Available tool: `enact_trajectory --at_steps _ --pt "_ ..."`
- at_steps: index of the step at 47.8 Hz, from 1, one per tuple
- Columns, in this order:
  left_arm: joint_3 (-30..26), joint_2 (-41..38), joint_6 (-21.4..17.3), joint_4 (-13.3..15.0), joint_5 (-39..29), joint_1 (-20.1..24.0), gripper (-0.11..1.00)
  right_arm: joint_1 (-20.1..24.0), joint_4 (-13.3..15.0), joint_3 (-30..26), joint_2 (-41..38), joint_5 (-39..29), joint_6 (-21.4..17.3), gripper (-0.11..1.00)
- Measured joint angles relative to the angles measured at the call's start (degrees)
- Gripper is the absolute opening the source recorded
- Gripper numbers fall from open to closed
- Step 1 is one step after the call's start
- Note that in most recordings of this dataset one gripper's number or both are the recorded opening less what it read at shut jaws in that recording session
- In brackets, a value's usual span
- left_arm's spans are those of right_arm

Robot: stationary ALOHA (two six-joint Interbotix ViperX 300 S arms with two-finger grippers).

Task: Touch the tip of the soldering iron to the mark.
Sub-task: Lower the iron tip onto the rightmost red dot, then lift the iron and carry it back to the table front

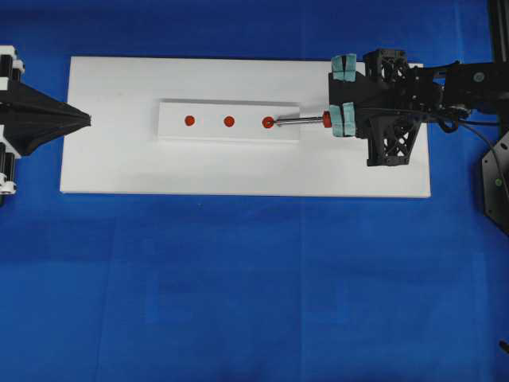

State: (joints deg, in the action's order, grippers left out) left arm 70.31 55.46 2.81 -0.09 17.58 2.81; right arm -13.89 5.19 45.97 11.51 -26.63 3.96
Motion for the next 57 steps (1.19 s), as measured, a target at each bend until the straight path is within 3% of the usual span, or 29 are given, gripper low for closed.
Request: enact_trajectory --at_steps 11,31,42,51,57 --pt "0.0 0.0 0.0 0.0 0.0 0.0 0.0 0.0 -0.1 0.0 0.4 -0.9 0.0 0.06" --pt "0.0 0.0 0.0 0.0 0.0 0.0 0.0 0.0 -0.2 -5.6 13.3 -10.0 -0.1 0.06" --pt "0.0 0.0 0.0 0.0 0.0 0.0 0.0 0.0 -0.3 -6.0 14.8 -11.2 -0.2 0.06" --pt "0.0 0.1 0.4 0.0 0.0 0.0 0.0 1.2 -0.4 -6.0 14.9 -11.3 -3.1 0.06" --pt "0.0 0.0 0.9 0.0 0.0 0.0 0.0 4.7 -0.4 -5.5 16.1 -11.3 -6.9 0.06"
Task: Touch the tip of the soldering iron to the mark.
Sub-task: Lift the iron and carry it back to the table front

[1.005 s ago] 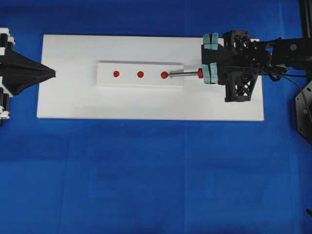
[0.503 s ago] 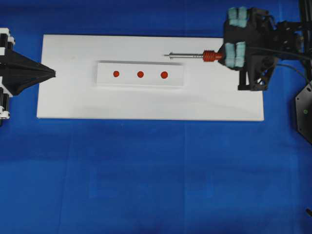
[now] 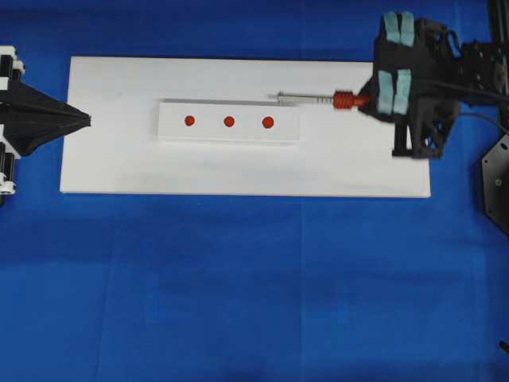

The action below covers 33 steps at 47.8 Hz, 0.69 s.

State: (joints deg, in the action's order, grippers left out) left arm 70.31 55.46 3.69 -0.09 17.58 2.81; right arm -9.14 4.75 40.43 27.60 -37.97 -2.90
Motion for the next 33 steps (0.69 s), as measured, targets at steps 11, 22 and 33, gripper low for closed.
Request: enact_trajectory --at_steps 11,22,33 --pt "0.0 0.0 0.0 0.0 -0.1 0.0 0.0 9.8 0.3 1.7 2.5 0.0 -9.2 0.06" --pt "0.0 0.0 0.1 0.0 0.0 0.0 0.0 21.4 3.5 2.1 2.5 0.0 -20.1 0.06" --pt "0.0 0.0 0.9 0.0 0.0 0.0 0.0 31.6 11.7 2.0 0.0 -0.9 -34.7 0.06"
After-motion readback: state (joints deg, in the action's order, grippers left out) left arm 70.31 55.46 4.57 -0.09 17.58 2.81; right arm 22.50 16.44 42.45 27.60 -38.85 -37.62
